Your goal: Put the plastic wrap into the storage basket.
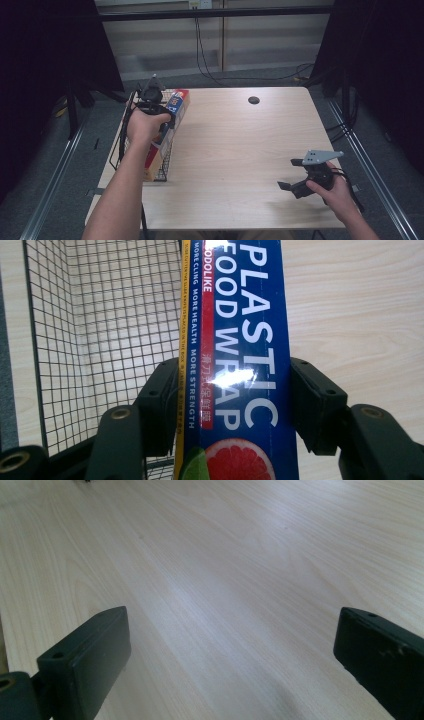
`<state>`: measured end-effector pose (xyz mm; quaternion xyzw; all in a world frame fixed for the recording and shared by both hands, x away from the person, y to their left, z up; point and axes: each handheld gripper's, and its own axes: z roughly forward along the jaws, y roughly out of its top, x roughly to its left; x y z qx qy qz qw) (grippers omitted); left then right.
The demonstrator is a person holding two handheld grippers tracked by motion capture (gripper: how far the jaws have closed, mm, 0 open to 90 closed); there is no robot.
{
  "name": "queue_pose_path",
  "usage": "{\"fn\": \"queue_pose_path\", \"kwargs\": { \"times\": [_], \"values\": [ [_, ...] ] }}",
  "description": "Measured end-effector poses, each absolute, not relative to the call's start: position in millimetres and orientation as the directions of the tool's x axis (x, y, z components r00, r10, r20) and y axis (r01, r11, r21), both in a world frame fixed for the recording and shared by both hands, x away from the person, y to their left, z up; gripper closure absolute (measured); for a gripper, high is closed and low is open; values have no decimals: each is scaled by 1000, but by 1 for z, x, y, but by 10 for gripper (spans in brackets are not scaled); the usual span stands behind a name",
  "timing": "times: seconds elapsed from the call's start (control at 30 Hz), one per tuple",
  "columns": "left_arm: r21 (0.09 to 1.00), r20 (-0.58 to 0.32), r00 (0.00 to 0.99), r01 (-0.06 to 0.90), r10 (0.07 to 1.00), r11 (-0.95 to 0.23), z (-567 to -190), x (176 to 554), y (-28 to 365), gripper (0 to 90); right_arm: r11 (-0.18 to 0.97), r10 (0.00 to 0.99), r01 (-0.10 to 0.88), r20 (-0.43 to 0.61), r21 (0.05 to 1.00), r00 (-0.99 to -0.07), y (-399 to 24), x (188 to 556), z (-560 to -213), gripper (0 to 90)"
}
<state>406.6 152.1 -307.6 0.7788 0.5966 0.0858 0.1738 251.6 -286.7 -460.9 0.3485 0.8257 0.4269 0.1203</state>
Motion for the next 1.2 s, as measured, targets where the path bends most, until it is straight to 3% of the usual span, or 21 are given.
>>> {"fn": "queue_pose_path", "kwargs": {
  "times": [1.2],
  "values": [
    [381, -89, 116, 922, 989, -73, -318, 408, 186, 432, 383, 685, 470, 97, 795, -722, -289, 251, -460, 15]
  ]
}}
